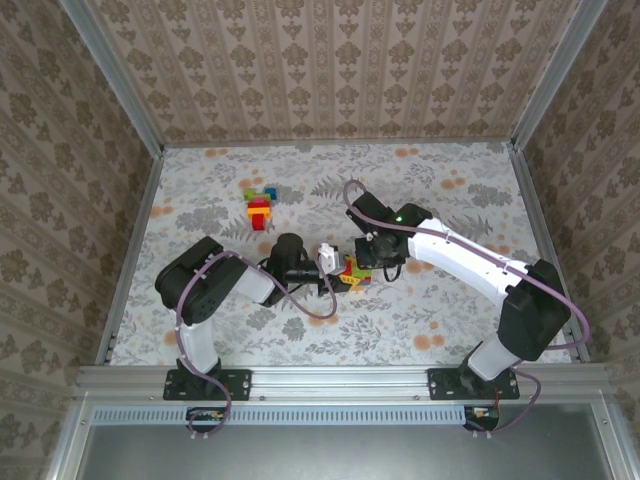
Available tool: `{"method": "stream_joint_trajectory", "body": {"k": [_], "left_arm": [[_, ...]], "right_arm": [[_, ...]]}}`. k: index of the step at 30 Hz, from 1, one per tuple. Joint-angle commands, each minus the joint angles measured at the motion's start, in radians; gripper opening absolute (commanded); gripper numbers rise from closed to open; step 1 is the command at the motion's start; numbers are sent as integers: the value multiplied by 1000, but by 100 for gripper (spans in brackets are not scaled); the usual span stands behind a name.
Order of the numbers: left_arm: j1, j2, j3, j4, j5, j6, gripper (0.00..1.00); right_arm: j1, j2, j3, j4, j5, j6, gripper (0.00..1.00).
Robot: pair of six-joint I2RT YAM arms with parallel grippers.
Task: Assemble a carrot with lego
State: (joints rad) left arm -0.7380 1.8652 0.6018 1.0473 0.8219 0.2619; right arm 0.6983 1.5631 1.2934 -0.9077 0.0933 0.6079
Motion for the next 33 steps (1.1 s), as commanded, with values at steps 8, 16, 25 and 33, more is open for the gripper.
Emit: {"method": "stream_joint_trajectory", "body": {"k": [8, 16, 25, 33], "left_arm": [[8, 20, -10, -119, -7, -3, 0], [8, 15, -13, -119, -9, -1, 0], [7, 18, -10, -120, -4, -3, 0], [6, 14, -13, -120, -9, 0, 0]], "right_arm": [[13, -59, -9, -38, 14, 25, 23], [21, -56, -53, -31, 6, 40, 23], [21, -58, -69, -22, 10, 44, 23], [21, -23, -66, 3, -7, 41, 23]]}}
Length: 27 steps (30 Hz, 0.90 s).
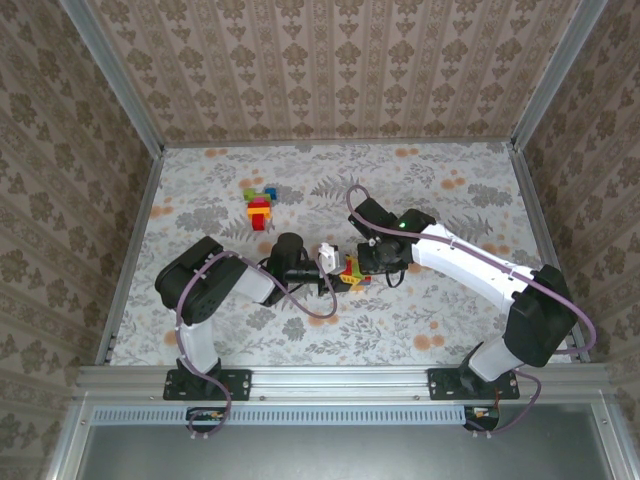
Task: Assemble a carrot with lego
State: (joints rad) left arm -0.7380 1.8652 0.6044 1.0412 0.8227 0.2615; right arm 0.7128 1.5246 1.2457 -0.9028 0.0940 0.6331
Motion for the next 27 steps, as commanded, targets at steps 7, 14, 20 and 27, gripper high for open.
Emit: {"method": "stream_joint_trajectory", "body": {"k": [7, 14, 20, 27], "left_arm": [[6, 18, -14, -113, -10, 0, 0], [6, 17, -12, -114, -8, -1, 0], [6, 11, -15, -113, -8, 0, 0], [7, 6, -16, -116, -10, 2, 0]], "right_arm": [[6, 27, -25, 1, -13, 15, 23], [6, 32, -41, -11, -14, 11, 24], [4, 117, -15, -38, -50, -14, 25], [-24, 188, 20, -79, -97, -54, 25]]}}
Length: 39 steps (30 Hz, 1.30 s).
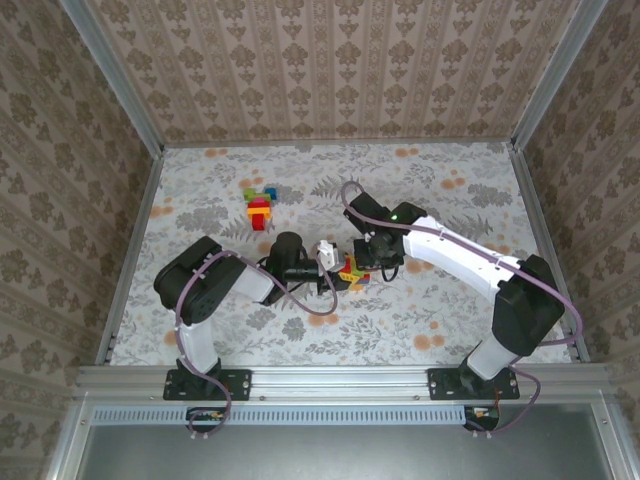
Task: Assemble a carrot with lego
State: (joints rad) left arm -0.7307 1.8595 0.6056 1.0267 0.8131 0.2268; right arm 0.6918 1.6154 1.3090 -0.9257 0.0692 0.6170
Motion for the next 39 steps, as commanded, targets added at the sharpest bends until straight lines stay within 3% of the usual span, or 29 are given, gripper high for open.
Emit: {"method": "stream_joint_trajectory", "body": {"k": [1, 9, 14, 20, 26, 33, 39], "left_arm": [[-1, 12, -18, -101, 1, 36, 0], [-1, 29, -7, -99, 5, 35, 0], [0, 29, -6, -105, 3, 35, 0], [-1, 33, 9, -135, 14, 39, 0], [9, 36, 16, -164, 41, 18, 0], [70, 49, 21, -142, 68, -150, 0], [81, -12, 85, -341, -33, -270, 0]], "right_arm": [[-5, 105, -35, -71, -72, -45, 25], [-3, 93, -23, -79, -75, -47, 29], [-3, 17, -9, -19, -82, -36, 48], [-3, -60, 60, -39, -45, -50, 65], [-6, -161, 125, -105, 52, -82, 68], [-51, -346, 152, -133, 142, -115, 71], [-71, -431, 40, -52, 121, -122, 71]]}}
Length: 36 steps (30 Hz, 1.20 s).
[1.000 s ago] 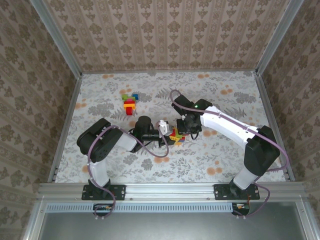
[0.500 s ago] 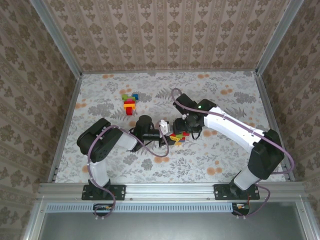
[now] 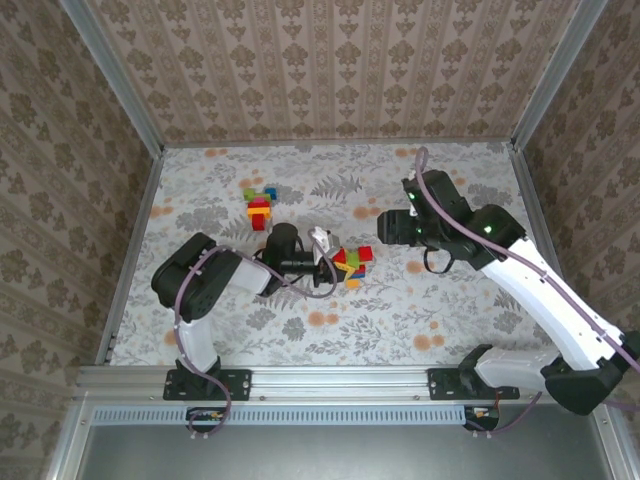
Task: Assemble a carrot with lego
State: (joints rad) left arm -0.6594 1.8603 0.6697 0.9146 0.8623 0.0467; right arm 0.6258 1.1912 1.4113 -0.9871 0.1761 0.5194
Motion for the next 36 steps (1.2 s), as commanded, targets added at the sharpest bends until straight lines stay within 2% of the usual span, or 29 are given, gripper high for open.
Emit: {"method": "stream_joint_trajectory", "body": {"k": [1, 6, 9, 16, 21, 25, 26, 29, 36], "left_arm": [[10, -26, 49, -282, -105, -106, 0], [15, -106, 194, -634, -256, -142, 0], [37, -126, 312, -864, -297, -153, 0], [117, -98, 554, -1249, -248, -146, 4], [182, -27, 709, -1436, -249, -122, 8], [196, 49, 844, -1560, -279, -101, 10], [231, 75, 878, -1582, -281, -98, 10], [260, 157, 983, -1654, -296, -100, 11], [297, 284, 1165, -1741, -303, -98, 11]], "right_arm": [[-6, -19, -86, 25, 11, -24, 71], [-15, -87, -209, 107, -28, -33, 71], [-21, -120, -274, 150, -47, -40, 71], [-31, -172, -357, 204, -90, -77, 71], [-39, -212, -384, 221, -123, -99, 71], [-43, -227, -408, 234, -155, -112, 71], [-44, -230, -416, 239, -162, -114, 71], [-48, -232, -428, 245, -183, -120, 71], [-55, -244, -458, 263, -214, -128, 71]]}}
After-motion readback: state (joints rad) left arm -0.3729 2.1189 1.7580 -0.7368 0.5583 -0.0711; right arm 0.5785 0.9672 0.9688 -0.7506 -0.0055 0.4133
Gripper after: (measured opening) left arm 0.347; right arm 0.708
